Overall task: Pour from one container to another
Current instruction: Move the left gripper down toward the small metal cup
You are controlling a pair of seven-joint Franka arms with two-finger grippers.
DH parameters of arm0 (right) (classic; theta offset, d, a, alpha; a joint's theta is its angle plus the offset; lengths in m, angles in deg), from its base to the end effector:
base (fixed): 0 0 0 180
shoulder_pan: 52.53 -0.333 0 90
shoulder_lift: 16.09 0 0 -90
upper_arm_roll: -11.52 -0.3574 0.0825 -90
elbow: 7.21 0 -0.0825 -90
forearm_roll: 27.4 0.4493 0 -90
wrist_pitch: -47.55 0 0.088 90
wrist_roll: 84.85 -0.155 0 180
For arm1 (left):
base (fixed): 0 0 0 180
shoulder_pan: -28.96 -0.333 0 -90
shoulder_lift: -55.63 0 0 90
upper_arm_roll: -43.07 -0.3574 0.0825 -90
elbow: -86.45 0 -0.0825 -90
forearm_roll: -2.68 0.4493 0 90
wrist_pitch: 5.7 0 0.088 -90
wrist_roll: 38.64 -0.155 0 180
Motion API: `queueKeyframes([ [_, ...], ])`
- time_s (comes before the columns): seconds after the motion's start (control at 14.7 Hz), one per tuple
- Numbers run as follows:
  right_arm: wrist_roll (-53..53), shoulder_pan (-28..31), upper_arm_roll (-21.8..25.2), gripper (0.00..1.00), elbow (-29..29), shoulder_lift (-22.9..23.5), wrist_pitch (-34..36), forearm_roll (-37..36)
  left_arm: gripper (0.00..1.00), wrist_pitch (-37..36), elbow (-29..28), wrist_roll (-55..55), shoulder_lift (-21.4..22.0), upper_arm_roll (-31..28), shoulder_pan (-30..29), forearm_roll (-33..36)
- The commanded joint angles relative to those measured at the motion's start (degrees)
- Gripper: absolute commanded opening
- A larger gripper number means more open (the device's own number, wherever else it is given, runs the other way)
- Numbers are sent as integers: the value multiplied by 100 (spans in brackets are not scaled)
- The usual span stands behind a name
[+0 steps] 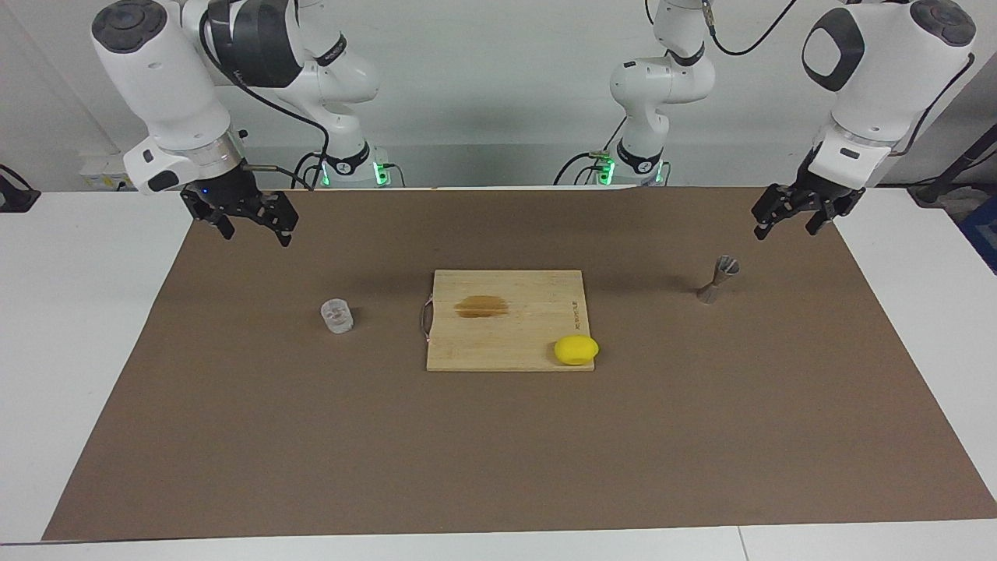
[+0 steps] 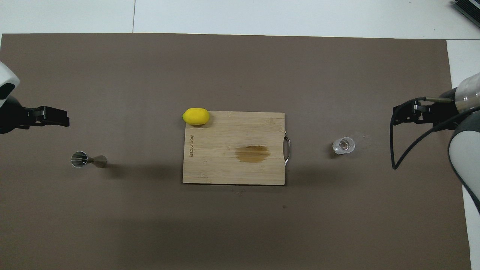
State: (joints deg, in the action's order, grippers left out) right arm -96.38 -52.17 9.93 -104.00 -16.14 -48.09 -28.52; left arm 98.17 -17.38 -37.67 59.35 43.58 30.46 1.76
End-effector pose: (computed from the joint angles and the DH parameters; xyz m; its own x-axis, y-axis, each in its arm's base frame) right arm 0.6230 0.0105 0.5630 0.9841 -0.1769 -0.0149 -0.1765 -0.9840 0.0229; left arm 0.6135 -0.0237 0.5485 0.9978 -0.0142 0.0653 -0.0153 -0.9997 0.0163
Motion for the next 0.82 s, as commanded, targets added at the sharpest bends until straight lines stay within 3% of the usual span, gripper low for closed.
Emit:
queueKeyframes([
  [0.0, -51, 61, -35, 100, -32, -57, 37, 112, 100, 143, -225, 78, 200, -42, 165, 39],
  [0.27, -59, 61, -35, 100, -32, -57, 37, 112, 100, 292, -374, 465, 252, -42, 456, 31],
  [0.55, -51, 61, -35, 100, -32, -57, 37, 112, 100, 214, -988, 422, 594, -33, 631, 31],
  [0.75, -51, 61, -35, 100, -32, -57, 37, 112, 100, 292, -1113, 404, 630, -42, 553, -13],
])
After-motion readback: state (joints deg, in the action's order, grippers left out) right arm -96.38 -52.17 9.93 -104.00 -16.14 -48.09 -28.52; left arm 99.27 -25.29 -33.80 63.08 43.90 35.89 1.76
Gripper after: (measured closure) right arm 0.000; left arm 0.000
